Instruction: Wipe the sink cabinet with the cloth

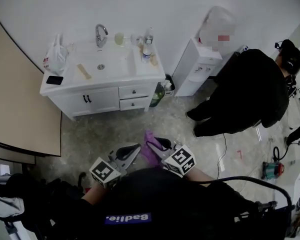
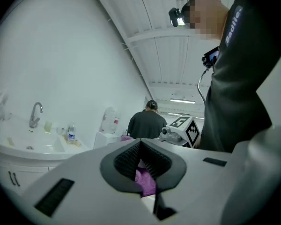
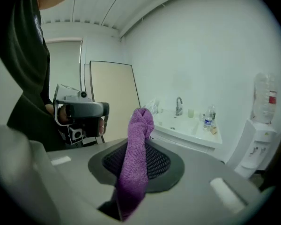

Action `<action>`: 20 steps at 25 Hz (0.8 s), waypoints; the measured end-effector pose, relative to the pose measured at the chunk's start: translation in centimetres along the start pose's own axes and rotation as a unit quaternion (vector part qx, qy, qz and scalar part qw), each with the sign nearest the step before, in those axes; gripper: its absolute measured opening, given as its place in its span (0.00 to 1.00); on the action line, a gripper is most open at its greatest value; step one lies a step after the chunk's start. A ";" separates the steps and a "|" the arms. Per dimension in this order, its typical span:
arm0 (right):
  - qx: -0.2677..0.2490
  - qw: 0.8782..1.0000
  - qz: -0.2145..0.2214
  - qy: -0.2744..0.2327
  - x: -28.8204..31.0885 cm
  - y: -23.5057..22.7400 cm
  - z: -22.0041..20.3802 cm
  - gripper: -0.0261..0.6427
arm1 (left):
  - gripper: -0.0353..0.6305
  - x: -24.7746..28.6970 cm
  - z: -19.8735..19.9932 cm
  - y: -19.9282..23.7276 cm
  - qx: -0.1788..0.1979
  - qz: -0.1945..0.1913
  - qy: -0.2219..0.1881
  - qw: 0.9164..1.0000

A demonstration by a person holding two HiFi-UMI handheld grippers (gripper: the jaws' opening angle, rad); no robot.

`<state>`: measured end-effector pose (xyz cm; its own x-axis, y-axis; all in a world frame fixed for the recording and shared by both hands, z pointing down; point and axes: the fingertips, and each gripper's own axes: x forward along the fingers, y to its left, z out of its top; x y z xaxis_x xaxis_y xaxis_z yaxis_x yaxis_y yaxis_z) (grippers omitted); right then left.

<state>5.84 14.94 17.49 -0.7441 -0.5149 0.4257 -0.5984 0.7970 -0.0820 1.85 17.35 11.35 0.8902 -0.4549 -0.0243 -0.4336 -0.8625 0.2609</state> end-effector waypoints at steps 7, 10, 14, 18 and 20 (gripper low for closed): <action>-0.008 0.998 0.054 -0.034 -2.7 0.3 0.9 0.15 | 0.04 1.1 1.3 -0.7 0.002 0.074 0.004 0.997; -0.016 0.998 0.052 -0.038 -5.3 -1.7 0.8 0.15 | 0.04 3.7 1.2 -2.3 0.014 0.074 0.005 0.997; -0.001 0.998 0.034 -0.057 -8.5 -5.3 0.3 0.15 | 0.04 8.1 1.0 -4.2 0.042 0.051 0.028 0.997; 0.013 0.997 0.039 -0.070 -9.0 -6.4 -0.3 0.15 | 0.04 9.6 0.8 -4.3 0.041 0.065 0.039 0.996; 0.005 0.996 0.047 -0.074 -9.0 -6.6 -0.2 0.15 | 0.04 10.1 0.0 -4.3 0.033 0.063 0.044 0.996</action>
<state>16.55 14.42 14.38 -0.8316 -0.4803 0.2789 -0.5271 0.8408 -0.1238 12.69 16.46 10.01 0.8356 -0.5417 0.0911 -0.5485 -0.8137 0.1923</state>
